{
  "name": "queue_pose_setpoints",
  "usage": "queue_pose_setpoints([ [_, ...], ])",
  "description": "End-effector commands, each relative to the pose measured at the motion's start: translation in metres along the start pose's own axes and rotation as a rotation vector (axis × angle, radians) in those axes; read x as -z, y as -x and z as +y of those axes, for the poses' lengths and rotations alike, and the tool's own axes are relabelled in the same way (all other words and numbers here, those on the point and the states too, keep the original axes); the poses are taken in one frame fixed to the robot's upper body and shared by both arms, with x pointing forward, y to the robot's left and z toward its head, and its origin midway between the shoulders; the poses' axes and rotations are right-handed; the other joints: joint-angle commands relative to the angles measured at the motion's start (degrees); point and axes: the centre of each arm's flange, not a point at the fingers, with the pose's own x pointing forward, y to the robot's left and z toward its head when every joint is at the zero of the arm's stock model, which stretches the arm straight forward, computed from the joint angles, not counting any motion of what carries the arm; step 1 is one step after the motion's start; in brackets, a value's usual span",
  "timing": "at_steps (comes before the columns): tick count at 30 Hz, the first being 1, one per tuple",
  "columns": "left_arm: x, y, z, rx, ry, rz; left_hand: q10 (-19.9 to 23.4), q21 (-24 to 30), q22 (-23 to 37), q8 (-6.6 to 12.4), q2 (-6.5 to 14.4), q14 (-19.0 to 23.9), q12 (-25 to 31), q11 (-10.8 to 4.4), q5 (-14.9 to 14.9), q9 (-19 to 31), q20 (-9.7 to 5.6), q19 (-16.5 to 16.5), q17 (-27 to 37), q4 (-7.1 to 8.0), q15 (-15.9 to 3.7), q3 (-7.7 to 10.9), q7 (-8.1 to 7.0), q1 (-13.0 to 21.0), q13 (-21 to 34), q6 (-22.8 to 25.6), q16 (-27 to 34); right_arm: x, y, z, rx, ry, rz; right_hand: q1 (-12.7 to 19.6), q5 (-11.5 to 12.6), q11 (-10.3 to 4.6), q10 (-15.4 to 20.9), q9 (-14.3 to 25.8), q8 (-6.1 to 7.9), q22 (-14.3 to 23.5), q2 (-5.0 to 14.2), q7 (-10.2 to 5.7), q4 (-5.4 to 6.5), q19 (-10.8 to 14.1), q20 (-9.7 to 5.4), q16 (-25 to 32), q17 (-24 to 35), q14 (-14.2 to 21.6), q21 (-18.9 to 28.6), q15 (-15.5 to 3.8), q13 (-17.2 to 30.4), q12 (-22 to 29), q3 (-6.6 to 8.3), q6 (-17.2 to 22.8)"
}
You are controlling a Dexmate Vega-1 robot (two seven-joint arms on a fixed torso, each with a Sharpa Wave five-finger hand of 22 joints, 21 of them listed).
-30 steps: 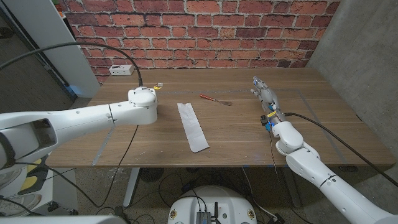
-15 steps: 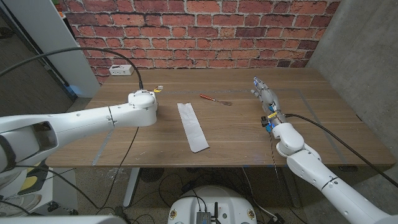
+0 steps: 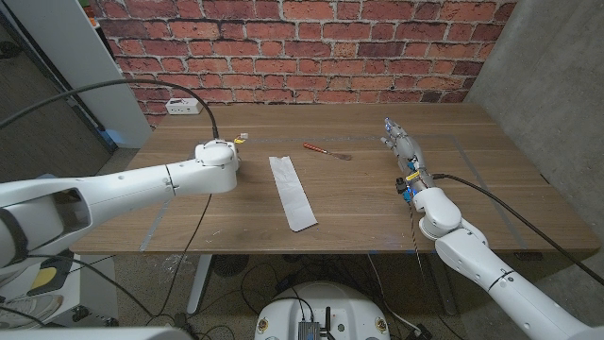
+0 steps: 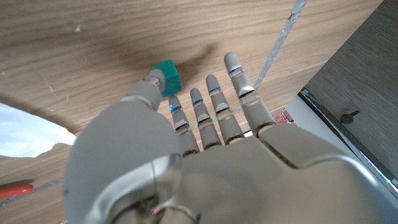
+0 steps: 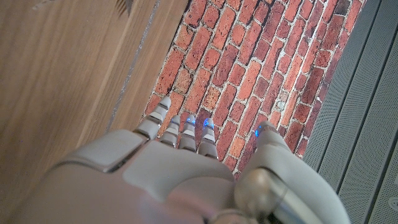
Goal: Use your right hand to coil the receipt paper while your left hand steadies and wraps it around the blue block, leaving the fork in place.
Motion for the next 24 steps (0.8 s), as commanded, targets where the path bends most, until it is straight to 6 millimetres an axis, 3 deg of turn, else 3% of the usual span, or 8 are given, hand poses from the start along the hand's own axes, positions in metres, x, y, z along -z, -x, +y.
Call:
queue_pose_setpoints([
  [1,-0.009,-0.005,-0.003,0.016,-0.049,0.013,1.50,0.46,0.25,0.34,0.34,1.92,0.62,0.00,-0.14,0.06,-0.48,0.81,0.52,0.06,-5.51,-0.63,0.12,1.22,0.43,2.00,1.19,0.003,0.000,0.000,0.009,-0.007,0.006,-0.54,-0.34,0.03,0.68,0.21,-0.06,0.23,0.08,0.14,-0.14,0.34,0.07,0.18,0.14,0.24,0.33,0.14,0.11,0.02,0.02,0.47],
  [7,-0.014,-0.007,-0.004,0.028,-0.074,0.024,3.82,0.97,0.29,0.90,1.48,4.13,1.38,-0.41,0.13,0.13,-1.02,1.84,1.11,-0.28,-6.02,-0.90,1.47,3.23,0.79,4.61,2.71,0.003,0.000,-0.002,0.012,-0.009,0.008,-0.59,-0.36,-0.03,0.69,0.22,-0.10,0.22,0.13,0.10,-0.12,0.46,-0.04,0.18,0.15,0.31,0.36,0.12,0.12,-0.01,0.03,0.45],
  [11,-0.015,-0.010,-0.004,0.060,-0.084,0.036,10.41,1.44,0.34,1.20,2.65,8.80,3.87,-0.87,0.29,0.21,-1.70,2.32,2.72,-0.02,-7.53,-1.83,2.78,4.76,1.69,7.03,5.94,0.004,-0.001,-0.003,0.014,-0.010,0.009,-0.63,-0.37,0.04,0.72,0.22,-0.12,0.22,0.18,0.11,-0.09,0.47,-0.01,0.18,0.16,0.32,0.35,0.12,0.12,-0.01,0.06,0.46],
  [14,-0.015,-0.012,-0.004,0.075,-0.093,0.046,11.46,1.68,0.37,1.24,3.18,10.16,4.27,-0.72,0.40,0.23,-1.73,2.62,3.38,-0.18,-7.94,-1.87,3.16,5.60,2.01,7.62,6.99,0.004,-0.001,-0.004,0.015,-0.009,0.009,-0.66,-0.38,0.01,0.72,0.22,-0.12,0.22,0.20,0.12,-0.09,0.48,-0.03,0.18,0.16,0.35,0.35,0.12,0.12,-0.03,0.07,0.49],
  [22,-0.016,-0.016,-0.006,0.051,-0.086,0.055,17.32,3.21,0.58,2.70,6.34,15.85,6.47,-0.99,1.20,0.50,-3.29,4.57,3.69,-0.21,-8.64,0.03,5.81,8.25,3.29,12.88,8.49,0.004,-0.002,-0.004,0.015,-0.006,0.011,-0.72,-0.41,0.09,0.77,0.22,-0.16,0.22,0.19,0.08,-0.10,0.55,-0.07,0.17,0.15,0.43,0.35,0.09,0.12,-0.05,0.07,0.49],
  [24,-0.016,-0.016,-0.006,0.021,-0.077,0.056,19.95,4.32,0.76,3.73,7.43,19.22,7.78,-1.35,1.35,0.92,-4.00,5.46,5.06,-0.98,-9.49,0.89,6.54,11.30,4.40,16.30,10.27,0.005,-0.002,-0.004,0.015,-0.004,0.012,-0.72,-0.41,0.05,0.77,0.22,-0.17,0.22,0.19,0.05,-0.11,0.56,-0.09,0.17,0.15,0.45,0.35,0.10,0.12,-0.05,0.08,0.48],
])
